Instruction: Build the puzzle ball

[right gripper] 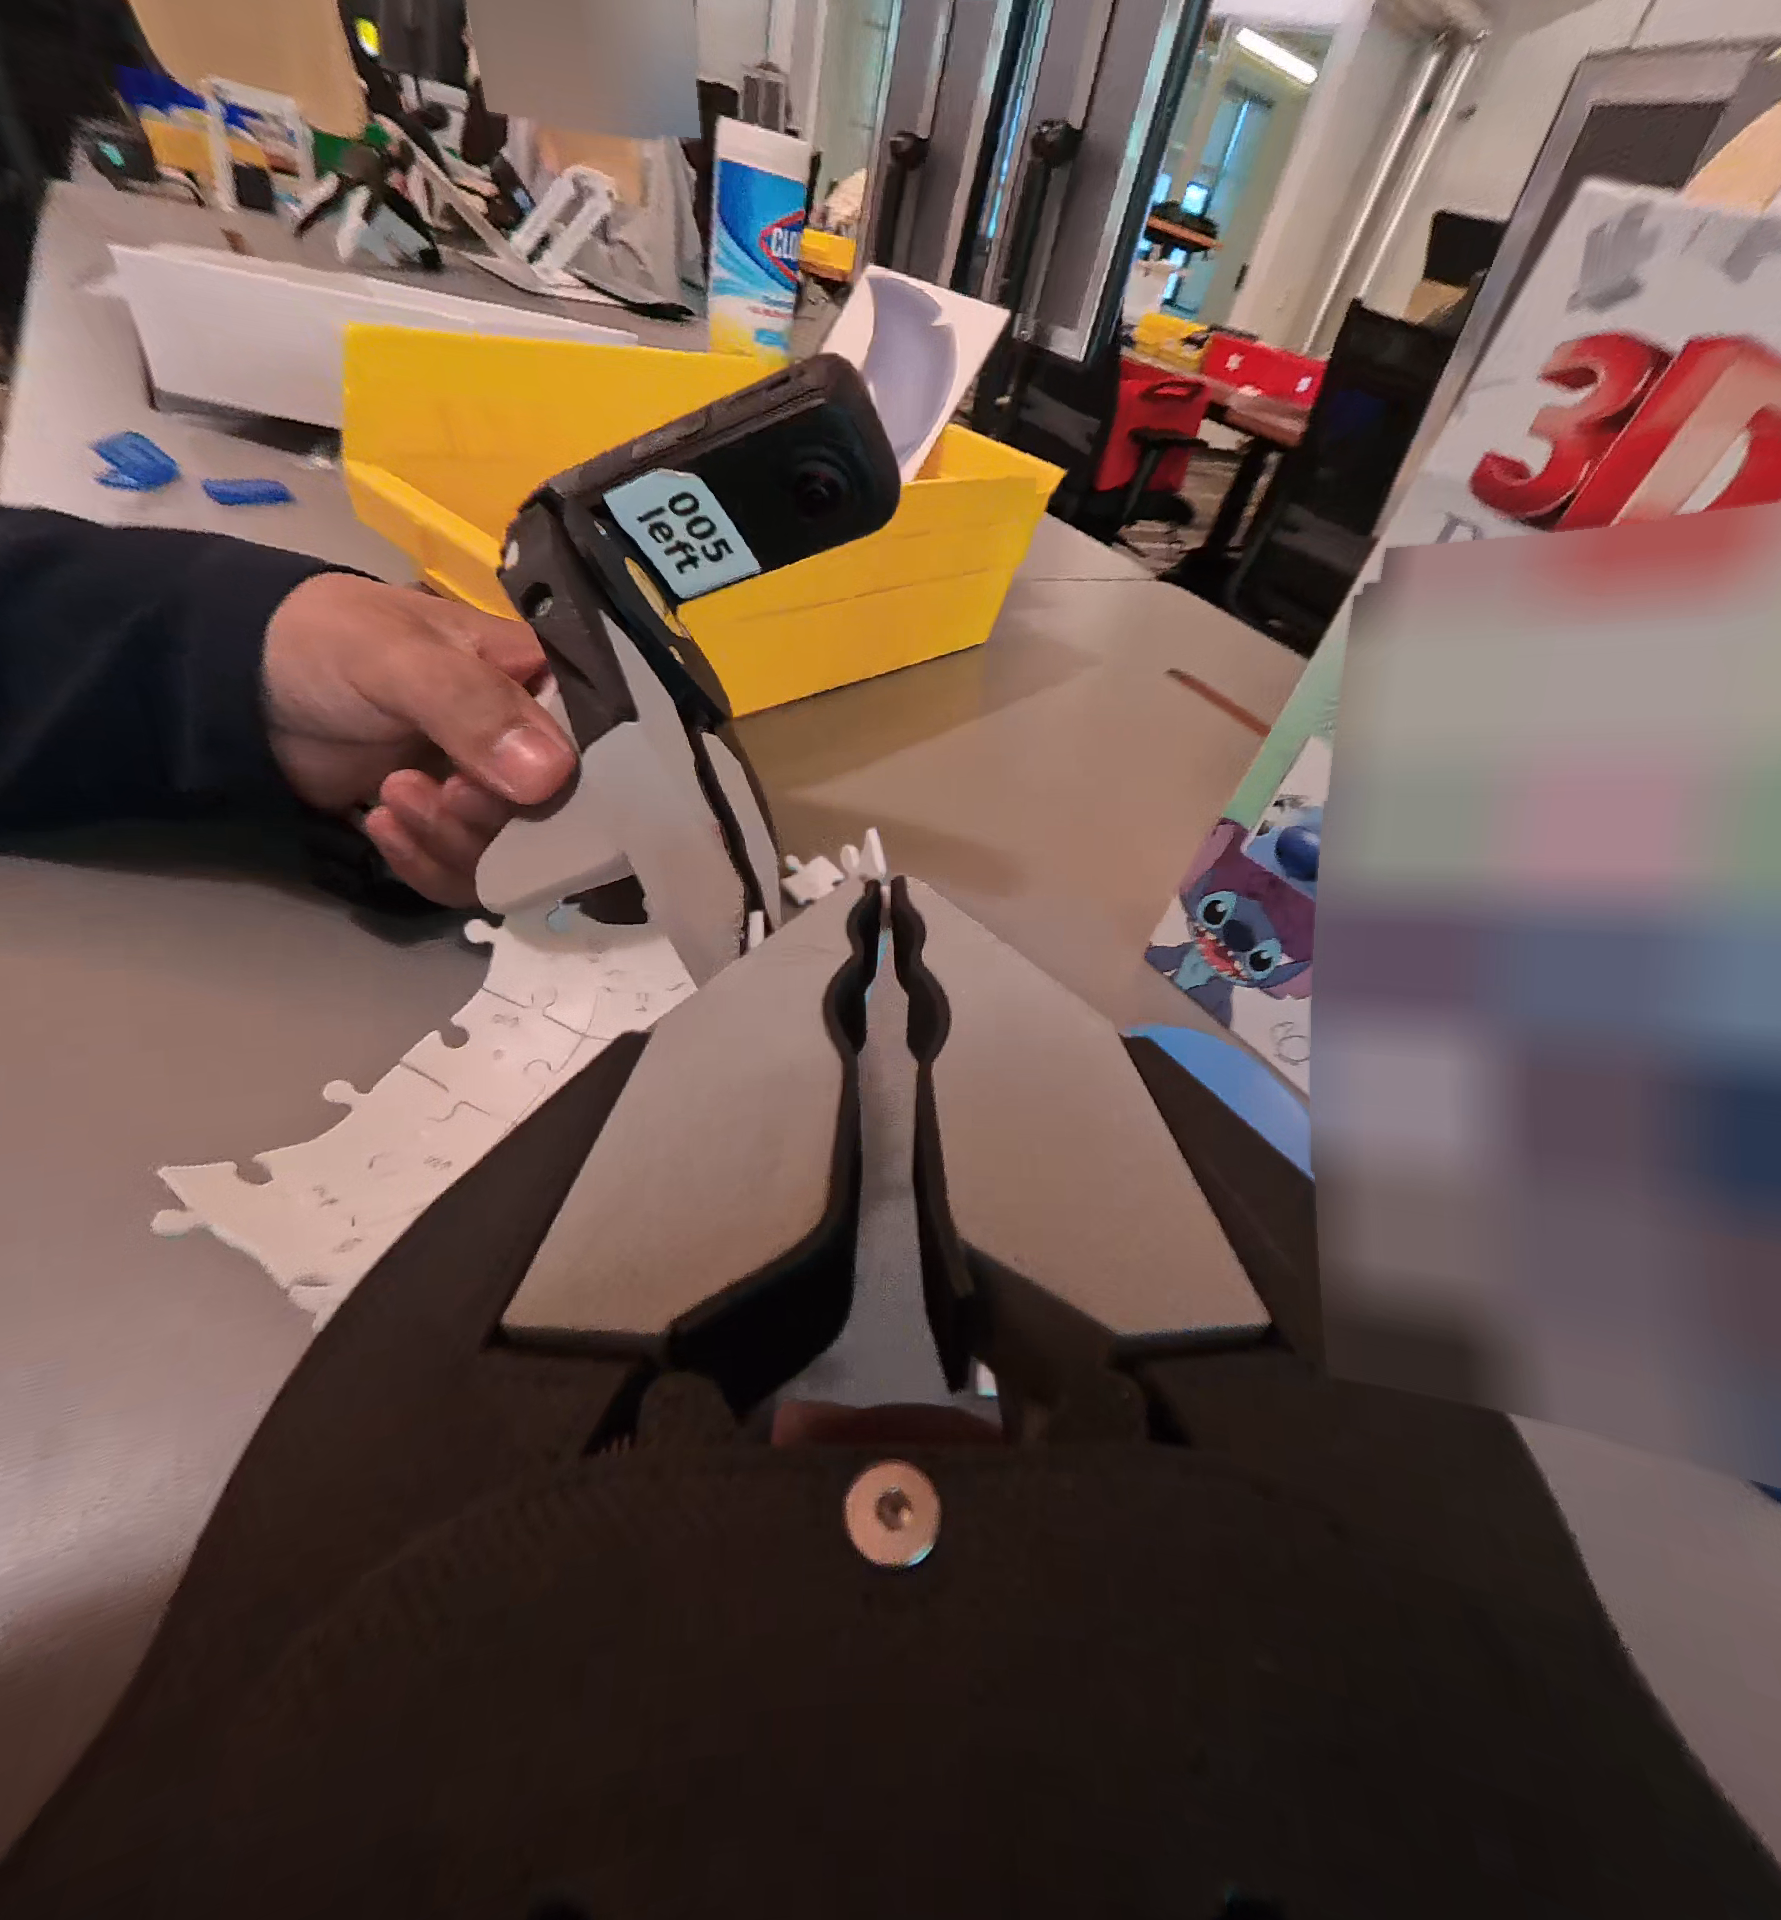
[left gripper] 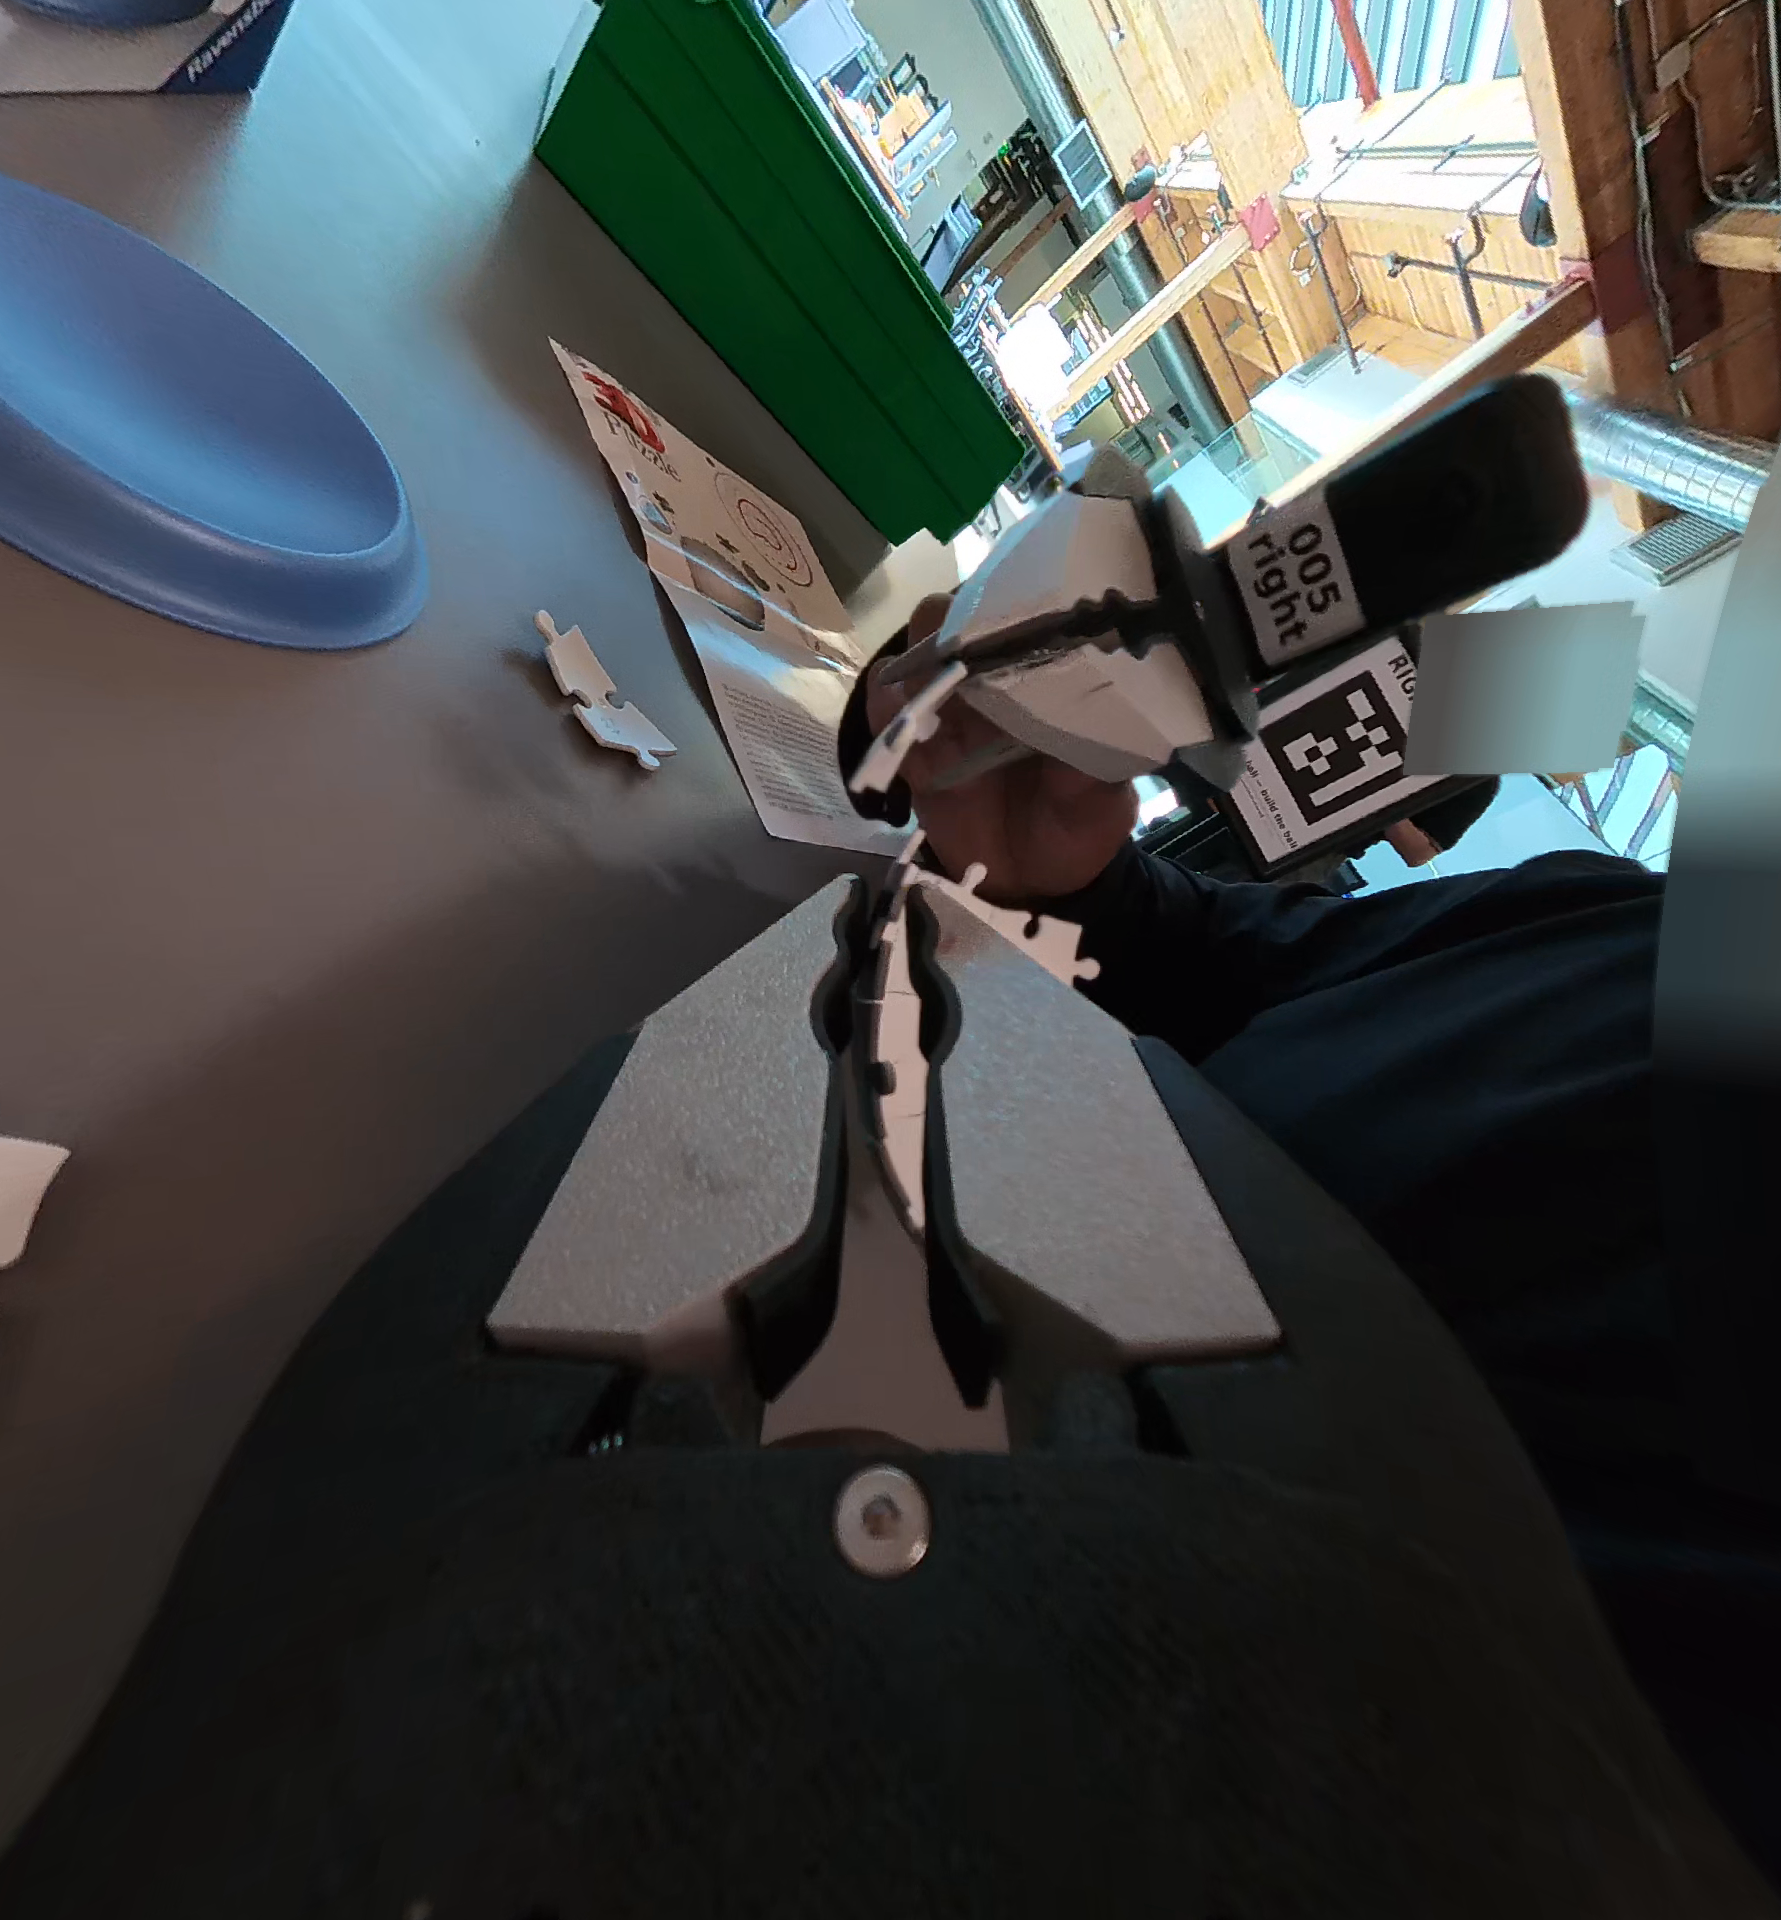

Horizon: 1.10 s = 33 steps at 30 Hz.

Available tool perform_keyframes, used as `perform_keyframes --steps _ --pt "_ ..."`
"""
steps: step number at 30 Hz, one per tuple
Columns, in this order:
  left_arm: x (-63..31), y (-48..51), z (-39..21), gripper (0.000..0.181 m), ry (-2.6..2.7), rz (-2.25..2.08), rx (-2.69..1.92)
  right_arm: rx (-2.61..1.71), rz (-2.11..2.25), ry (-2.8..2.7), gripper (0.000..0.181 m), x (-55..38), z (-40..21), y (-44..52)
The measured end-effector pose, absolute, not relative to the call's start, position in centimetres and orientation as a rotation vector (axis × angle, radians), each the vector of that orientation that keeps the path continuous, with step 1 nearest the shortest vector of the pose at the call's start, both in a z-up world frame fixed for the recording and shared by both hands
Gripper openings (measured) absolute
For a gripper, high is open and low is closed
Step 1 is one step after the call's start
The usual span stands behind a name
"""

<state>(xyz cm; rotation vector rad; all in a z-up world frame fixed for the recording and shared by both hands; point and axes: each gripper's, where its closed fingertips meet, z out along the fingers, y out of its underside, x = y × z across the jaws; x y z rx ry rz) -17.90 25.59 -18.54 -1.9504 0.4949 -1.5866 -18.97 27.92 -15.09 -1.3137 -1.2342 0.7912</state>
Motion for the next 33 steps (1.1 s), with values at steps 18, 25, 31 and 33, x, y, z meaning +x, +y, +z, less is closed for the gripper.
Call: perform_keyframes --steps 18,25,31,33 --pt "-18.0 25.8 -18.2 0.004 0.473 -1.584 -1.929 -1.269 0.890 -1.208 0.000 -18.9 -14.2 26.6" --pt "-18.0 25.8 -18.1 0.004 0.467 -1.596 -1.917 -1.286 0.877 -1.217 0.000 -19.1 -14.7 26.8" --pt "-18.0 25.9 -18.1 0.004 0.466 -1.596 -1.918 -1.294 0.896 -1.211 0.000 -18.9 -14.7 26.7" --pt "-18.0 25.9 -18.1 0.004 0.463 -1.595 -1.919 -1.295 0.903 -1.211 0.000 -18.9 -14.7 26.7"
